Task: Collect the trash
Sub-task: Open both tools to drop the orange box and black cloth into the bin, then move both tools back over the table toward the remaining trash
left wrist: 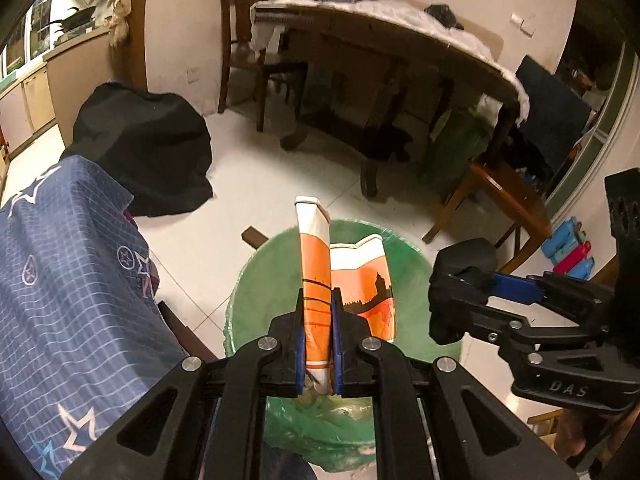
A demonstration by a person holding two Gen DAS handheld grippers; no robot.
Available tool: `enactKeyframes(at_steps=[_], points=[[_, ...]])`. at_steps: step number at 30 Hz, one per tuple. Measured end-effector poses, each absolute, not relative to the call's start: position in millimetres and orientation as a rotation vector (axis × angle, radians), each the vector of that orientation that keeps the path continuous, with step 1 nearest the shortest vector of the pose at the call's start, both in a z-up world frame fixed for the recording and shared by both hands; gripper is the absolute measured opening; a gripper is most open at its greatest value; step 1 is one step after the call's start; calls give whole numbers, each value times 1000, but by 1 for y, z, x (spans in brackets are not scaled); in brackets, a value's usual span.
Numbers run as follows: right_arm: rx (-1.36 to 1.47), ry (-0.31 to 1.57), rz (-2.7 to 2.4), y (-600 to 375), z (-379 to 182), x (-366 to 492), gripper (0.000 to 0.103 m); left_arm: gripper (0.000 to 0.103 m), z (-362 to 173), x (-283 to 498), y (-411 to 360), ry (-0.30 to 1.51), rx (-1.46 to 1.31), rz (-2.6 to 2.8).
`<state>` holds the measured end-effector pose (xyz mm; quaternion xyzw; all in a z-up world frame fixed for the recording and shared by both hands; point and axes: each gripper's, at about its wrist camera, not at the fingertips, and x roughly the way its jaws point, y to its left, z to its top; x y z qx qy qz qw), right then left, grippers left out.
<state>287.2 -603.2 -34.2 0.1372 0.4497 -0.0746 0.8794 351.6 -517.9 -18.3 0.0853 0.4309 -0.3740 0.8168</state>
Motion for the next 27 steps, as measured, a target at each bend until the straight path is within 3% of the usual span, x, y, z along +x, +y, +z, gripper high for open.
enactKeyframes(at_steps=[20, 22, 23, 24, 27], points=[[324, 1027, -158, -638, -78, 307, 55, 11, -84, 393, -542, 1007, 212, -754], [327, 1019, -167, -639, -77, 307, 61, 19, -85, 394, -541, 1008, 212, -744], [333, 1012, -170, -641, -76, 305, 63, 31, -85, 396, -540, 1006, 209, -738], [335, 1005, -174, -642, -76, 304, 64, 37, -83, 395, -539, 1003, 206, -737], [349, 982, -178, -645, -73, 300, 64, 42, -81, 396, -536, 998, 202, -724]])
